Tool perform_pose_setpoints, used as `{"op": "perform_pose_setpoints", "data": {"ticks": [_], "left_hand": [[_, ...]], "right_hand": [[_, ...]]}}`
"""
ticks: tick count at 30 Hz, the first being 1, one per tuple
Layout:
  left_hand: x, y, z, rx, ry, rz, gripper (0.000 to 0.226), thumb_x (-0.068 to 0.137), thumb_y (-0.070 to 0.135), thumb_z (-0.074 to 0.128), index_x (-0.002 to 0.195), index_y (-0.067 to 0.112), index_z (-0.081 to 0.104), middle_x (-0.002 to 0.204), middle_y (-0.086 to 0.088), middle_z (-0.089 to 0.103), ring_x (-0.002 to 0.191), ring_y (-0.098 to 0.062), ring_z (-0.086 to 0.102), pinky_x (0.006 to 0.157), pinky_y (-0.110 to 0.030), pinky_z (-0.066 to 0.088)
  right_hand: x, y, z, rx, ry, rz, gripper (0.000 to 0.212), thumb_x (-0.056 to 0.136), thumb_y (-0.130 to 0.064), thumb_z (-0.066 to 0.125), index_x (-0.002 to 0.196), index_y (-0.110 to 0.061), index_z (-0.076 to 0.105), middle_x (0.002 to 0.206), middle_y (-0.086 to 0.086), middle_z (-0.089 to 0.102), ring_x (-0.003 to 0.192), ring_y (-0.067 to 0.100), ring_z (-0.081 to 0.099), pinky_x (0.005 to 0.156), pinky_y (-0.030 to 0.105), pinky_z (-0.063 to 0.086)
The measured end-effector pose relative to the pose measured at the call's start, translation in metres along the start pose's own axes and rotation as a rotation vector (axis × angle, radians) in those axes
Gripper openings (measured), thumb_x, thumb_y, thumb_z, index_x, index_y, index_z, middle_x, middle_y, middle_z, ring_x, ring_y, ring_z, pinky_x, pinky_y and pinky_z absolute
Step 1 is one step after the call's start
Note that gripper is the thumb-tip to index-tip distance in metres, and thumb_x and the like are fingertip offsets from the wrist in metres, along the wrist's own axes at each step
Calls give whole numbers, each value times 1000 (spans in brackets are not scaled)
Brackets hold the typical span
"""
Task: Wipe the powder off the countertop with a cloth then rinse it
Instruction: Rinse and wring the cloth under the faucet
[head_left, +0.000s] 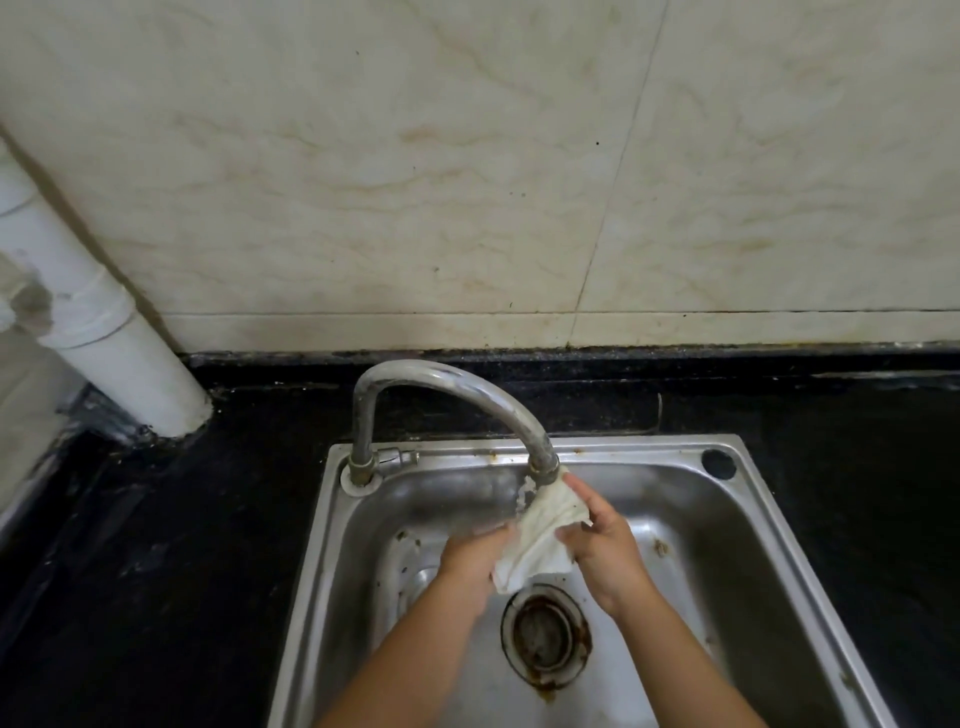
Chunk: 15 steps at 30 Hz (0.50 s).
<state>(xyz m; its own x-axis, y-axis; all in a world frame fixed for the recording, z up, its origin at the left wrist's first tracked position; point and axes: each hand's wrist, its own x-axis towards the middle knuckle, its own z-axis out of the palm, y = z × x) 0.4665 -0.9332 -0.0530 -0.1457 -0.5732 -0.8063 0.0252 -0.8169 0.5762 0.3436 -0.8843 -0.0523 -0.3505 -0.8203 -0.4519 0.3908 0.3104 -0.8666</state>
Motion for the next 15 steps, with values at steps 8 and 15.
{"op": "perform_pose_setpoints", "data": {"ticks": [8, 15], "left_hand": [[0, 8, 6, -200, -71, -106, 14, 87, 2, 55, 97, -4, 62, 106, -25, 63, 100, -37, 60, 88, -46, 48], [-13, 18, 11, -237, -27, 244, 44, 87, -16, 41, 120, 11, 50, 117, -13, 52, 101, -31, 53, 68, -34, 50]], "right_hand": [[-15, -12, 2, 148, -37, 30, 38, 83, 20, 41, 95, -11, 59, 93, 10, 61, 80, 20, 59, 55, 19, 54], [-10, -7, 4, 40, 24, 79, 42, 84, 18, 46, 106, -17, 51, 110, 12, 55, 86, 23, 57, 65, 27, 51]]}}
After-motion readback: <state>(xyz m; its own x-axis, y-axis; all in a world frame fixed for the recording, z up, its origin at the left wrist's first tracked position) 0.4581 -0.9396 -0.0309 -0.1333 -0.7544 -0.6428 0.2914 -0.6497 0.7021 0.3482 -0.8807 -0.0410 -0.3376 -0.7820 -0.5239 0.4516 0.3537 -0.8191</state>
